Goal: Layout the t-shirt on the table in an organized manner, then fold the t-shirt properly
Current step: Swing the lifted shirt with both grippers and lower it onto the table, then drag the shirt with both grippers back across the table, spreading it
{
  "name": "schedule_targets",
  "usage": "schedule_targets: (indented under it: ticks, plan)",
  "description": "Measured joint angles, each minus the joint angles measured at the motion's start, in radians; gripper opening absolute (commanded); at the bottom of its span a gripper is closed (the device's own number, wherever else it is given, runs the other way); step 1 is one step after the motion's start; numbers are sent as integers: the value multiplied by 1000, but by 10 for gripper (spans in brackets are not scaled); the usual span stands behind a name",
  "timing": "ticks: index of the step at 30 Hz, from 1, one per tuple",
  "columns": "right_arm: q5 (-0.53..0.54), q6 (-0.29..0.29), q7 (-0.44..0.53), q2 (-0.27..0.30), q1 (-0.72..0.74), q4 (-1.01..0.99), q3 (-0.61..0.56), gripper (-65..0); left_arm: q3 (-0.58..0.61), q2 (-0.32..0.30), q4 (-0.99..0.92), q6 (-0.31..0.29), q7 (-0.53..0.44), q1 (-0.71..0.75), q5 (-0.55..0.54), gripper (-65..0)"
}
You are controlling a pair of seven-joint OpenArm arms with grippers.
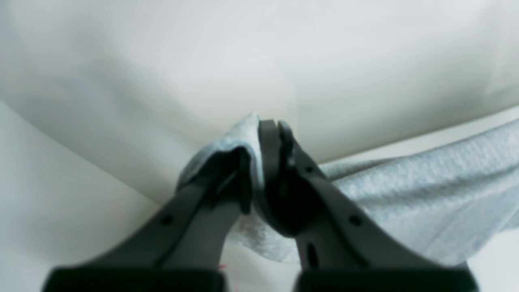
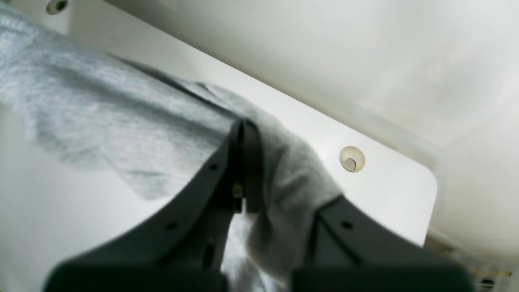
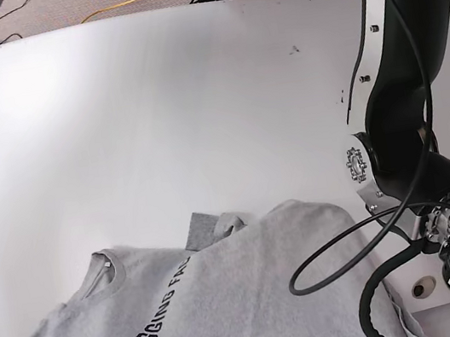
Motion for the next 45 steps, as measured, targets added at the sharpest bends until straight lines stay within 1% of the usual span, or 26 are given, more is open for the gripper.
schedule_targets:
  ticks: [3,6,8,9,10,13,17,19,21,23,26,30,33,38,40,45]
  plan:
    - [72,-12,-10,34,-3,64,16,-650,0,-3,69,-1,-14,16,-3,-650]
    - [112,-63,-16,60,6,125,87,-650,3,-5,124,-1,-39,90,-4,-650]
    - [133,-63,-11,75,13,150,122,-650,3,-3,134,-1,-22,151,-3,-650]
    - [136,-74,-14,80,1,162,145,-650,3,-3,138,-1,-16,180,-4,-650]
    - [145,-73,-4,85,-15,174,171,-650,3,-2,146,-1,-8,211,-4,-650]
    - [192,-73,20,97,-119,216,243,-650,2,-3,183,0,2,292,-3,-650]
    - [191,-71,-11,91,-280,249,322,-650,5,-14,230,-2,-16,351,-16,-650]
    - [187,-73,-27,88,-336,270,356,-650,5,-18,241,-4,-23,382,-23,-650]
    - [196,-73,-34,91,-407,293,383,-650,5,-19,247,-23,-19,421,-22,-650]
    - [196,-76,-31,92,-452,322,415,-650,5,-22,249,-41,-20,459,-22,-650]
    - [217,-73,-14,94,-533,378,460,-650,4,-23,266,-47,-5,512,-10,-650]
    - [243,-69,-6,91,-650,426,521,-650,3,-26,290,-46,-9,571,-7,-650]
    - [272,-70,-32,87,-733,428,560,-650,3,-24,290,-47,-18,612,-10,-650]
    - [307,-76,-38,61,-869,427,629,-650,3,-23,290,-47,-21,715,-12,-650]
    - [328,-74,-46,42,-924,428,655,-650,2,-25,289,-50,-15,766,-10,-650]
    - [341,-76,-56,18,-1070,438,699,-650,-3,-26,290,-50,-20,896,-7,-650]
